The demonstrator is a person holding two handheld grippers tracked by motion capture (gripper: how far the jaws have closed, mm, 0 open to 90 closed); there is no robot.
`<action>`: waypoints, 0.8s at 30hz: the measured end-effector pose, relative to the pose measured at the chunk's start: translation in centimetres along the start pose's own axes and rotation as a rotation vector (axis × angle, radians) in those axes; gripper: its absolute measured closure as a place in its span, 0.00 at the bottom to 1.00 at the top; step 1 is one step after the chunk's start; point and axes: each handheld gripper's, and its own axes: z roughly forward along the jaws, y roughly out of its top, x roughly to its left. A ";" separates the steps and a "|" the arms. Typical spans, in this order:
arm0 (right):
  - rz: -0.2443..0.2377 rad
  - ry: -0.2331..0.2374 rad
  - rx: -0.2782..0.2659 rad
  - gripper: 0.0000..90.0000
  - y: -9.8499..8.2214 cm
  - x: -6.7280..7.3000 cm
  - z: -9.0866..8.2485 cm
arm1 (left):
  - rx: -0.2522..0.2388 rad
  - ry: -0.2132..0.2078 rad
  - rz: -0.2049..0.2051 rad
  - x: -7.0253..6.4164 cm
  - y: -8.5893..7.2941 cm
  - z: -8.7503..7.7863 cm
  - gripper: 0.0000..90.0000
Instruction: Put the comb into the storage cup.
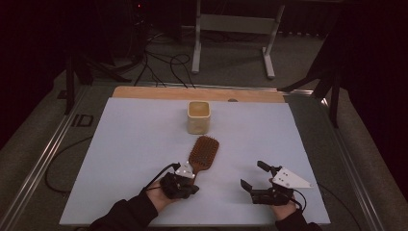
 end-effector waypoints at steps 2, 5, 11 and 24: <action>0.001 0.000 0.000 0.11 0.0 0.0 0.0 | 0.015 0.015 -0.003 0.5 -0.5 -0.6 1.00; 0.004 0.000 0.001 0.11 0.0 0.0 0.0 | 0.021 0.022 -0.009 0.7 -0.7 -0.8 1.00; 0.002 0.001 0.000 0.11 0.0 0.0 0.0 | 0.029 0.050 -0.023 1.5 -1.4 -1.6 1.00; 0.002 0.007 0.000 0.11 0.1 0.1 0.0 | 0.034 0.095 -0.034 2.4 -1.8 -3.3 1.00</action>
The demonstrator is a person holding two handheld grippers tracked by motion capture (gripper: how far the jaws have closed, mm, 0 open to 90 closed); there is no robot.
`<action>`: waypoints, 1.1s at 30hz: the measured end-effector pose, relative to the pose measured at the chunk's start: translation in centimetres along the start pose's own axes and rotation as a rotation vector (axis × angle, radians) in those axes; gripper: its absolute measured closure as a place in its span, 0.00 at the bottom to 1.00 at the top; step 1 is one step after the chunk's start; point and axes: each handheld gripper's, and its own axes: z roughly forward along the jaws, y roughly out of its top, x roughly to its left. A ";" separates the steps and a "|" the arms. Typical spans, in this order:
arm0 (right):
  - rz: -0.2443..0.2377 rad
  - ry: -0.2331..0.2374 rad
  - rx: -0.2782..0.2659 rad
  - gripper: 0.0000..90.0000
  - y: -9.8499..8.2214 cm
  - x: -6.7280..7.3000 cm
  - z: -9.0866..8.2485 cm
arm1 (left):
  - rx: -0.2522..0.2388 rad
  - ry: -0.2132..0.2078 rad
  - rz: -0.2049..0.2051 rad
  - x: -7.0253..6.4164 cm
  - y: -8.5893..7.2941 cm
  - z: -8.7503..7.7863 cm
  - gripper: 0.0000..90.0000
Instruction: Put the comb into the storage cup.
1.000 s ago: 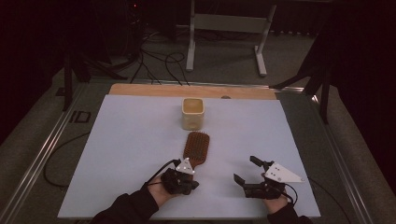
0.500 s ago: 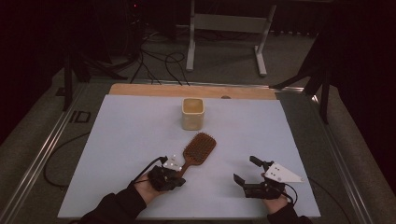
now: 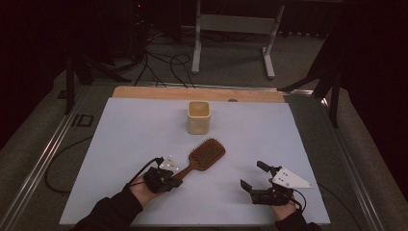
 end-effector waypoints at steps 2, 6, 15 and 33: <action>-0.003 -0.003 -0.004 0.11 0.0 0.0 0.0 | 0.004 -0.001 -0.002 0.0 0.0 -0.3 1.00; -0.002 -0.002 -0.003 0.11 0.0 0.0 0.0 | 0.003 -0.002 0.002 0.0 0.2 -1.0 1.00; -0.002 -0.003 -0.004 0.11 0.0 0.0 0.0 | -0.015 0.020 -0.036 0.6 1.1 -2.8 1.00; -0.004 0.001 0.004 0.11 0.0 0.1 0.1 | 0.045 0.041 -0.066 1.3 3.6 -2.6 0.73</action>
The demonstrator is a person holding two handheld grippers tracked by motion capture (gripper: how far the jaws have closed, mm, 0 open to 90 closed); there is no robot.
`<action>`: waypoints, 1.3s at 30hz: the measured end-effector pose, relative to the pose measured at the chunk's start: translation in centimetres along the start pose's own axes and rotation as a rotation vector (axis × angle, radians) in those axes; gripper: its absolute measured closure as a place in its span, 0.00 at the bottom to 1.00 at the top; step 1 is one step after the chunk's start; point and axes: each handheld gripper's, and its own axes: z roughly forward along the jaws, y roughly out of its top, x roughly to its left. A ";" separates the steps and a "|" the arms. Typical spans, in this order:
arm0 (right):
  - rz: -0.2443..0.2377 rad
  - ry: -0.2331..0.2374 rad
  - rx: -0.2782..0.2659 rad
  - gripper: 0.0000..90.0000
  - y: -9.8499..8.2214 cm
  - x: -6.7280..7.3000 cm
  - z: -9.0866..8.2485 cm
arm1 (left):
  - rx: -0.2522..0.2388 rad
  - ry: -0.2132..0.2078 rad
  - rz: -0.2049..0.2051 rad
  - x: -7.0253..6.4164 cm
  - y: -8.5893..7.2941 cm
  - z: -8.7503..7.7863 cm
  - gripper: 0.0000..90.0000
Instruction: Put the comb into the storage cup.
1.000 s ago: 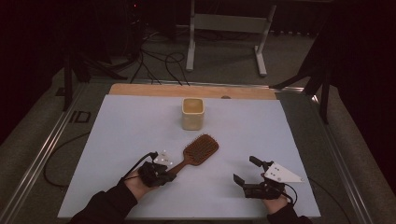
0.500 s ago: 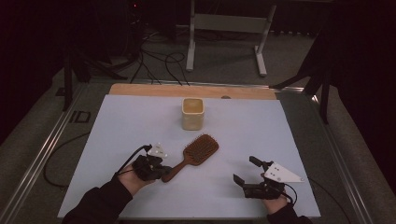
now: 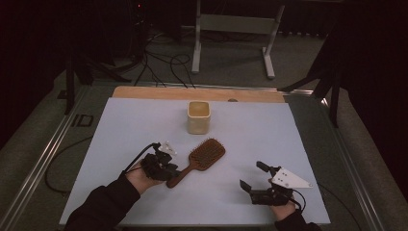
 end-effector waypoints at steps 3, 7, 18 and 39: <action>0.003 0.001 0.000 0.11 0.0 0.0 0.0 | 0.021 0.002 0.018 -0.1 0.5 0.3 0.68; 0.003 0.003 0.000 0.11 0.0 0.0 0.0 | 0.048 0.009 0.032 -0.2 1.2 0.6 0.58; 0.003 0.002 0.001 0.11 0.0 0.0 0.0 | 0.130 0.004 0.062 -0.9 2.8 1.8 0.18; 0.004 0.002 0.006 0.11 -0.1 0.0 0.1 | 0.245 -0.032 0.000 0.7 5.4 4.6 0.04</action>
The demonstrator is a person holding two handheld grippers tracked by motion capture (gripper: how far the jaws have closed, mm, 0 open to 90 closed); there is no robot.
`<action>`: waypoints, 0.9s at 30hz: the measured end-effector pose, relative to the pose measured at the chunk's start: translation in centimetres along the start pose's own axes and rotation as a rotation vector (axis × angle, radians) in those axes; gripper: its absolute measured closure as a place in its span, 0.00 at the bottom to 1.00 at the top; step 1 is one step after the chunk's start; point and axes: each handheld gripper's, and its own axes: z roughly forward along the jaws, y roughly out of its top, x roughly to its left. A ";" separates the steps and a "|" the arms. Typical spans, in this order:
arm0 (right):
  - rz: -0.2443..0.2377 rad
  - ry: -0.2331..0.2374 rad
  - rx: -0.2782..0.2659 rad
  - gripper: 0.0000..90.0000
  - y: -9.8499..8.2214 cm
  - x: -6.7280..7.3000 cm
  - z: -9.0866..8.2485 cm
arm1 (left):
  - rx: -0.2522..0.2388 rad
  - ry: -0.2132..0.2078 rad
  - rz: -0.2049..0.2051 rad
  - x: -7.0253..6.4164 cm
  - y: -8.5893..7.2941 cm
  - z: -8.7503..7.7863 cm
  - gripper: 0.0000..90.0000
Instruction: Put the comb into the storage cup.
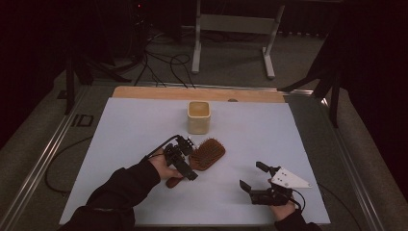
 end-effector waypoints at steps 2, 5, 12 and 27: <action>-0.001 0.000 -0.001 0.11 0.0 0.0 0.0 | 0.004 0.007 0.002 0.1 0.2 0.1 0.06; -0.001 0.001 -0.002 0.11 0.0 0.0 0.0 | 0.010 0.007 0.006 0.1 0.4 0.2 0.11; -0.004 0.002 -0.003 0.11 0.0 0.0 0.0 | 0.046 0.049 0.015 0.3 0.8 0.9 0.31; -0.006 0.001 -0.004 0.11 0.0 0.0 -0.1 | 0.100 0.062 0.016 0.3 1.1 2.2 0.56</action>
